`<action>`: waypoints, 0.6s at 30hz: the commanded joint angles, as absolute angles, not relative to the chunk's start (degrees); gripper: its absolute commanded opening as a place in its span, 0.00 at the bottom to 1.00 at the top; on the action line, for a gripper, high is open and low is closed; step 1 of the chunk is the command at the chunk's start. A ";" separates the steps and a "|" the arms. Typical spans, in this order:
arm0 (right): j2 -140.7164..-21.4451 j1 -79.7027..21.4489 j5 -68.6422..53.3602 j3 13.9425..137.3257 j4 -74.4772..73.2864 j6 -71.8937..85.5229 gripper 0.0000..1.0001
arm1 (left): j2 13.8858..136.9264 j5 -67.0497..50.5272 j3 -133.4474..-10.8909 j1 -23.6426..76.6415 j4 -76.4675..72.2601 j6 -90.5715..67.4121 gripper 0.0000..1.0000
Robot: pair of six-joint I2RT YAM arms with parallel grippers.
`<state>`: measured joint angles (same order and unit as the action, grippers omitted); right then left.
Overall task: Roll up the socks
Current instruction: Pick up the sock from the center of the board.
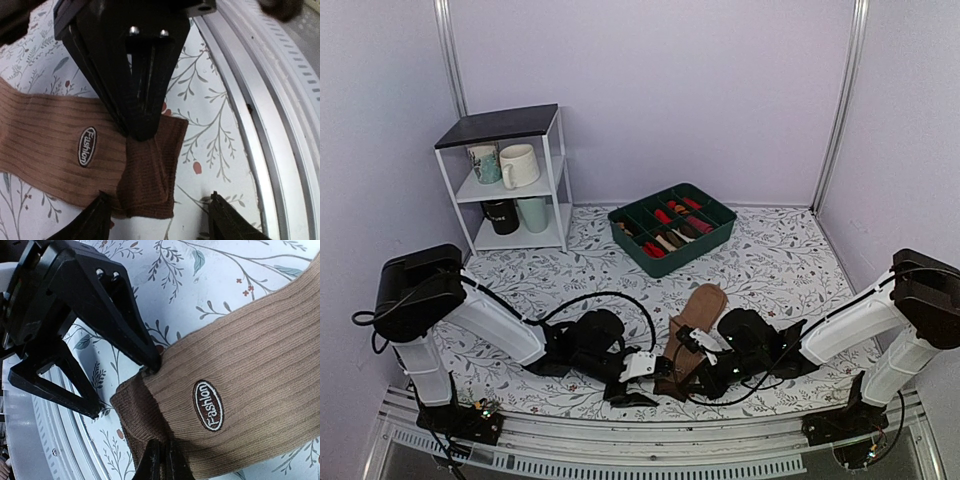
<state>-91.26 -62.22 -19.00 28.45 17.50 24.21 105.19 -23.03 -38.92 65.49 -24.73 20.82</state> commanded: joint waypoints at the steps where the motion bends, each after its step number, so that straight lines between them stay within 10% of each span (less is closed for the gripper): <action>1: -92.99 -62.31 -21.20 26.76 10.88 24.85 0.00 | 106.88 -20.76 -40.72 66.46 -24.95 21.21 0.64; 12: -93.21 -62.18 -21.50 26.81 10.90 24.97 0.01 | 108.69 -22.34 -43.90 66.45 -20.77 21.37 0.01; 18: -88.56 -62.05 -15.95 26.59 13.33 22.74 0.28 | 107.63 -27.53 -44.21 65.83 -18.28 16.95 0.00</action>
<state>-91.00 -62.08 -20.91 28.42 17.39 24.32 107.42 -22.81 -43.68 65.67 -22.15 20.45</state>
